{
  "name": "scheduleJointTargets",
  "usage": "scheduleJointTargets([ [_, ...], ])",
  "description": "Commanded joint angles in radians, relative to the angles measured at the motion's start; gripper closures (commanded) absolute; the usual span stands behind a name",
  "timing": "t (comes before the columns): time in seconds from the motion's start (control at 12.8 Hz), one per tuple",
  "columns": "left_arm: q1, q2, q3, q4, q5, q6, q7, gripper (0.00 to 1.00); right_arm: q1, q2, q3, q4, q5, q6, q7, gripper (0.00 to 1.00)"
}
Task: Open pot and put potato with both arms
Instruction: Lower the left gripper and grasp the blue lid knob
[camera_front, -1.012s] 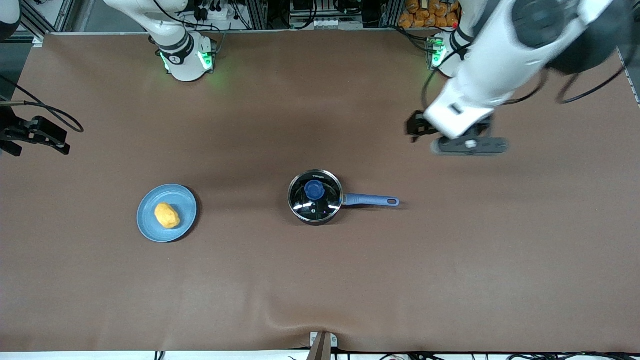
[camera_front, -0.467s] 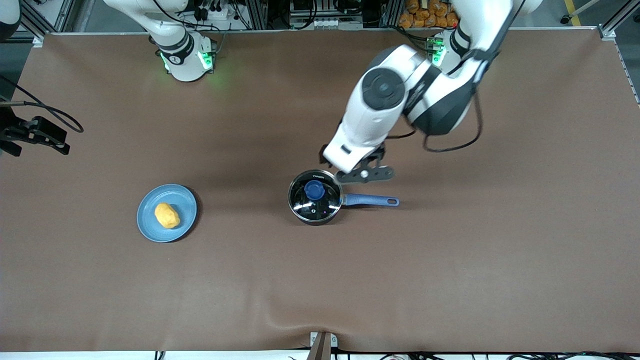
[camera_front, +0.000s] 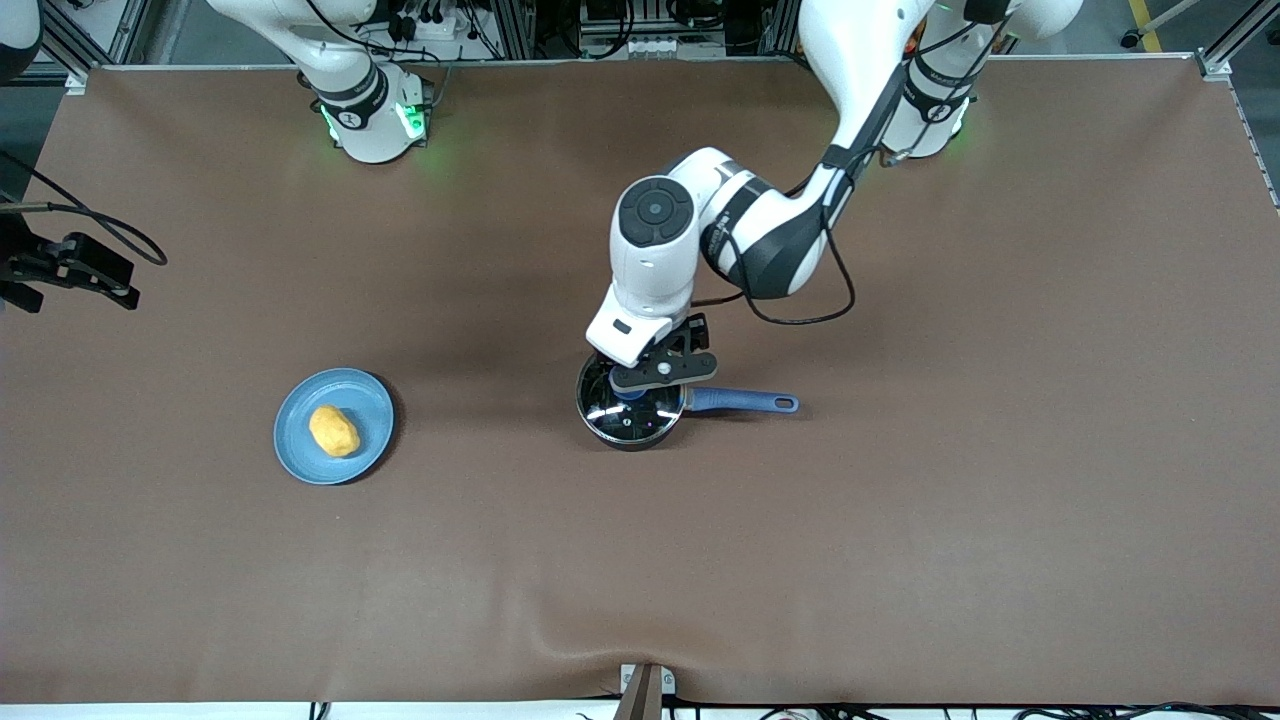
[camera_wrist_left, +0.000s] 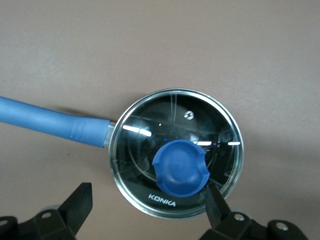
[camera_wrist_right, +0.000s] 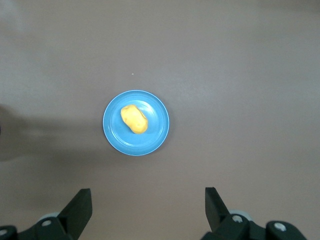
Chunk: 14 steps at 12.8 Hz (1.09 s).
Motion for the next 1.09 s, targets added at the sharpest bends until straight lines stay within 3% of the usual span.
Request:
scheduleJointTargets([
  [0.0, -0.019, 0.048, 0.014, 0.031, 0.004, 0.068, -0.010, 0.00, -0.023, -0.009, 0.020, -0.005, -0.016, 0.000, 0.003, 0.00],
  [0.31, -0.022, 0.091, 0.014, 0.033, 0.001, 0.150, -0.139, 0.00, -0.023, -0.009, 0.020, -0.003, -0.016, 0.000, 0.003, 0.00],
  [0.7, -0.022, 0.112, 0.013, 0.033, -0.001, 0.153, -0.214, 0.00, -0.024, -0.007, 0.020, -0.005, -0.016, 0.000, 0.003, 0.00],
  [0.78, -0.022, 0.115, 0.011, 0.033, -0.004, 0.153, -0.231, 0.07, -0.024, -0.007, 0.020, -0.005, -0.016, 0.000, 0.003, 0.00],
  [1.01, -0.022, 0.123, 0.010, 0.033, -0.004, 0.168, -0.256, 0.10, -0.026, -0.007, 0.020, -0.005, -0.016, 0.001, 0.003, 0.00],
])
